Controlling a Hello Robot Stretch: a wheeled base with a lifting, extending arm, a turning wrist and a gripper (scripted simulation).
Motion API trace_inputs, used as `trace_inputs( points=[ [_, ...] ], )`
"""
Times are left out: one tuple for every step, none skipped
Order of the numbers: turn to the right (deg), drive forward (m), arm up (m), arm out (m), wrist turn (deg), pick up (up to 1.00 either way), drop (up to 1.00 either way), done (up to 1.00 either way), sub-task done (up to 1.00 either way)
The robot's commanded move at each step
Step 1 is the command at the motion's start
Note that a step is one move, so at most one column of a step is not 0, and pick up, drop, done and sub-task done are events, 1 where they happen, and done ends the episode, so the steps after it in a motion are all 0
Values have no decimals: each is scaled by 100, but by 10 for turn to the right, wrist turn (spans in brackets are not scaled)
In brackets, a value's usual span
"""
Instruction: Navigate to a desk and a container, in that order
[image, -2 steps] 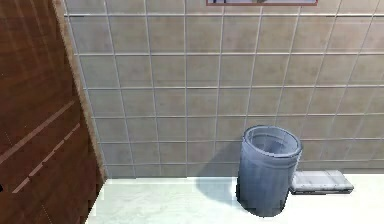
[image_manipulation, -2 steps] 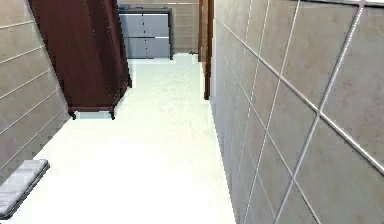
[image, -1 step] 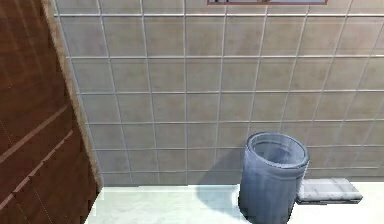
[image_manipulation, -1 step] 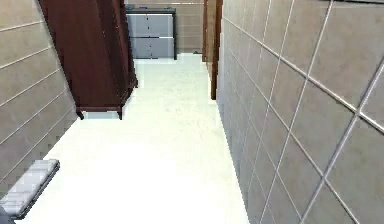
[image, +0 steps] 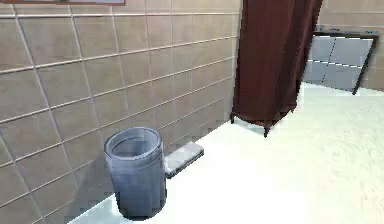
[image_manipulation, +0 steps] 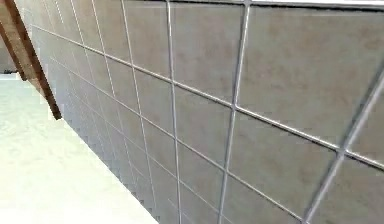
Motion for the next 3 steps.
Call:
trace_inputs(
  points=[
    [390, 0, 0, 0, 0, 0, 0, 0, 0],
    [0, 100, 0, 0, 0, 0, 0, 0, 0],
    [0, 100, 0, 0, 0, 0, 0, 0, 0]
  ],
)
